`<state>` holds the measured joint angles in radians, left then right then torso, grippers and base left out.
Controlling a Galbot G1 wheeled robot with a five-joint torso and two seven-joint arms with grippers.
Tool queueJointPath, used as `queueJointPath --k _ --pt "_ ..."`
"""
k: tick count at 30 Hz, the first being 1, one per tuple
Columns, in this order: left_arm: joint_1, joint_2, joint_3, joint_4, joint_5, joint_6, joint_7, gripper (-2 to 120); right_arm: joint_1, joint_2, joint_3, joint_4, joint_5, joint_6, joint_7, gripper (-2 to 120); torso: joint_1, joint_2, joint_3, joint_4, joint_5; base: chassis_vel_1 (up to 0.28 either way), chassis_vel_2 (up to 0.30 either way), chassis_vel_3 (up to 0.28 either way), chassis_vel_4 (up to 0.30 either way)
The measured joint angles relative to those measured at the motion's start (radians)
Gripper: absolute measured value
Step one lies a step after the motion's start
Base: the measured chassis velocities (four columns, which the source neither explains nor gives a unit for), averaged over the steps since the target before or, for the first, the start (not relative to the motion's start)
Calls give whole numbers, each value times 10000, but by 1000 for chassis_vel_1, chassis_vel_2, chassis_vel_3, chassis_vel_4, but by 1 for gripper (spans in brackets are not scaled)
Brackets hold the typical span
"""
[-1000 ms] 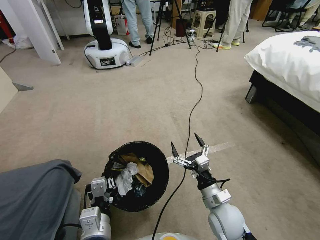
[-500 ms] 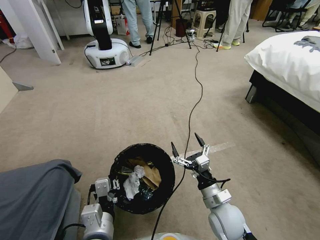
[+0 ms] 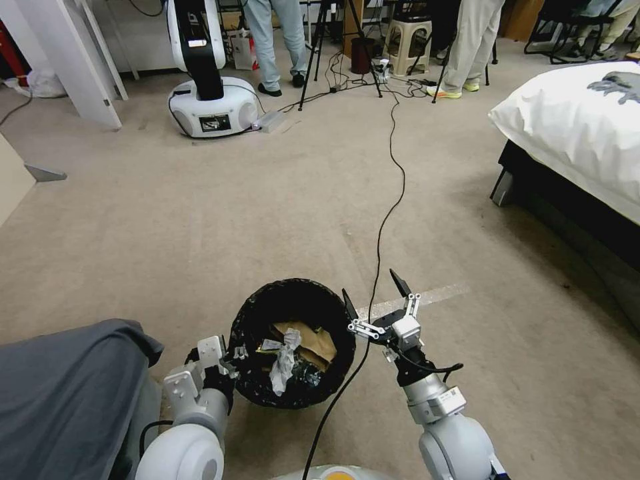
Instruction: Pick up the trash bin, then pick up the garbage from the floor and place it into the trash bin.
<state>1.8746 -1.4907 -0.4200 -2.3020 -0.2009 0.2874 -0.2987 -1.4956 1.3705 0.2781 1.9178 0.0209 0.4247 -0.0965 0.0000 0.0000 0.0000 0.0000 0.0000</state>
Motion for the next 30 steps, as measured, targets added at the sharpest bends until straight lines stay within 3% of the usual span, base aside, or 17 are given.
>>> queueJointPath --k 8,19,30 --pt "-1352 90 -375 159 -2532 2204 -264 1 -212 2 108 57 -78 262 -121 100 1 0 0 -1 -1 0 0 0 0" --pt "-2109 17 -901 1159 -3164 2473 -348 1 -190 -19 2 62 -98 283 -197 100 1 0 0 1 0 0 0 0 0" --pt "-2829 -28 -1446 2262 -3577 2338 -319 32 -187 -47 -90 46 -107 286 -330 100 1 0 0 1 0 0 0 0 0"
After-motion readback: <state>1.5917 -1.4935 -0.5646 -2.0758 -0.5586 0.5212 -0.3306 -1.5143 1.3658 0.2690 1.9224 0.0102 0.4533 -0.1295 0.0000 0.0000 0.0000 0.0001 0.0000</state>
